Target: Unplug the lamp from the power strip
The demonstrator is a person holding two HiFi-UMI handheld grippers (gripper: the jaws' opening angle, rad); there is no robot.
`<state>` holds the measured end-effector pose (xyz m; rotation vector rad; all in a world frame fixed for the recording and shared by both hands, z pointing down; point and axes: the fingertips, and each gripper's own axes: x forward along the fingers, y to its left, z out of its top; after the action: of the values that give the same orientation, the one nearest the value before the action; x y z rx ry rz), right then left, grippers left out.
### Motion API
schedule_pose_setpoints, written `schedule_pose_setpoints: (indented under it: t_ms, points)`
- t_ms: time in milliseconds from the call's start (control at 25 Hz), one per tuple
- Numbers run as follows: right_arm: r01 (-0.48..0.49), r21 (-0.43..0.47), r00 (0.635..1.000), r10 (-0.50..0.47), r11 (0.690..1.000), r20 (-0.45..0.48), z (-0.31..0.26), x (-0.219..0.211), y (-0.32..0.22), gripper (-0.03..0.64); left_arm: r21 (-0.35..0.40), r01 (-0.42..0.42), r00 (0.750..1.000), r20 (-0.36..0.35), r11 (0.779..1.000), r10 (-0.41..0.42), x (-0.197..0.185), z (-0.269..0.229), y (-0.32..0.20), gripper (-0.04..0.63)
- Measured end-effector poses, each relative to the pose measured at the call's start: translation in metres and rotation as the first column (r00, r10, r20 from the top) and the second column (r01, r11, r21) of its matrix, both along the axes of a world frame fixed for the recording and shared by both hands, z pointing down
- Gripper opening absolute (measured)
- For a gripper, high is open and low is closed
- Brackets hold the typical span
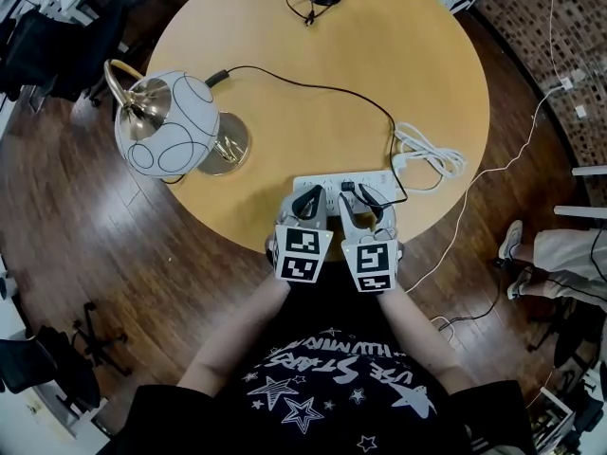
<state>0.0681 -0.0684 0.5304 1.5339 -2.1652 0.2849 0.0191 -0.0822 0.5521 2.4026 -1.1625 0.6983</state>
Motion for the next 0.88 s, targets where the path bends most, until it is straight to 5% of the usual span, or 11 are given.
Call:
schedule_pose_setpoints:
  t_ms: [440, 880]
  points:
    - [0.024, -0.063, 0.998, -0.028, 0.998, -0.064, 0.007, 0.000, -0.017, 0.137, -0.089, -0.024, 0.990, 0.135, 0.996, 0.036, 0.004, 0.014, 0.001, 0.002]
    - [0.073, -0.099, 0.994, -0.081, 0.992, -0.076, 0.010, -0.007, -0.021, 0.095, -0.169, 0.009, 0.994, 0.108, 0.986, 0.009, 0.003, 0.016, -0.004, 0.003]
